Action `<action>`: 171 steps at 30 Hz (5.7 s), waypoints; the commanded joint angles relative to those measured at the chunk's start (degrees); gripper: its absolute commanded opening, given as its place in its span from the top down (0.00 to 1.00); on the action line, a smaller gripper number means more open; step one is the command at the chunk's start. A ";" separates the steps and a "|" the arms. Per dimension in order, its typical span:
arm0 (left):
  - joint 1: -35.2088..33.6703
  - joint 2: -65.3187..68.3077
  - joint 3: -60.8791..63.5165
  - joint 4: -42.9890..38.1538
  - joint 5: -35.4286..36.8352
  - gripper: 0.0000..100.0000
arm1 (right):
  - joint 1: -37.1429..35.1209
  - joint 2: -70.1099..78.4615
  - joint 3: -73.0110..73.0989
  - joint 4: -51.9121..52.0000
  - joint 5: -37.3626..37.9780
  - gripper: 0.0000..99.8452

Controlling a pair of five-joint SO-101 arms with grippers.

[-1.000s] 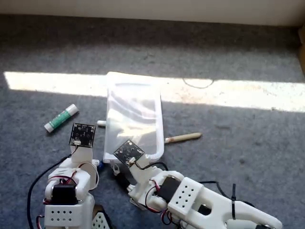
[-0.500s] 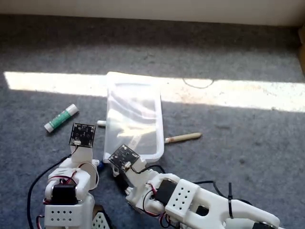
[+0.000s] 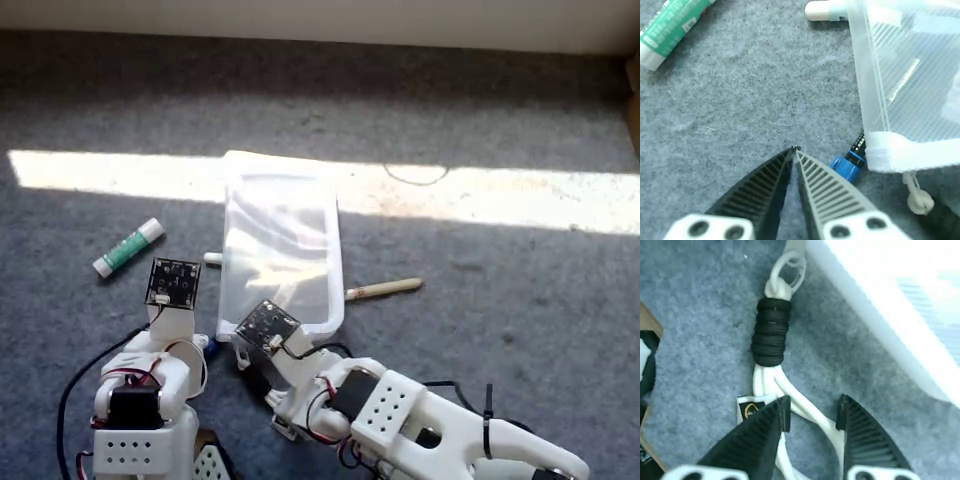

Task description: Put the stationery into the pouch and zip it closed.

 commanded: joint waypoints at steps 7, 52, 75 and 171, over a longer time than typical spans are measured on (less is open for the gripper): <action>-0.31 -0.40 1.10 0.26 0.53 0.99 | 3.65 0.22 -0.13 -0.31 6.42 0.99; -0.31 -0.40 1.10 0.26 0.53 0.99 | 37.41 -19.91 -19.03 34.15 23.03 0.82; -0.31 -0.40 1.10 0.26 0.53 0.99 | 15.60 4.97 -25.27 22.73 22.95 0.81; -0.31 -0.40 1.10 0.26 0.53 0.99 | 16.04 11.82 -15.60 9.36 21.01 1.00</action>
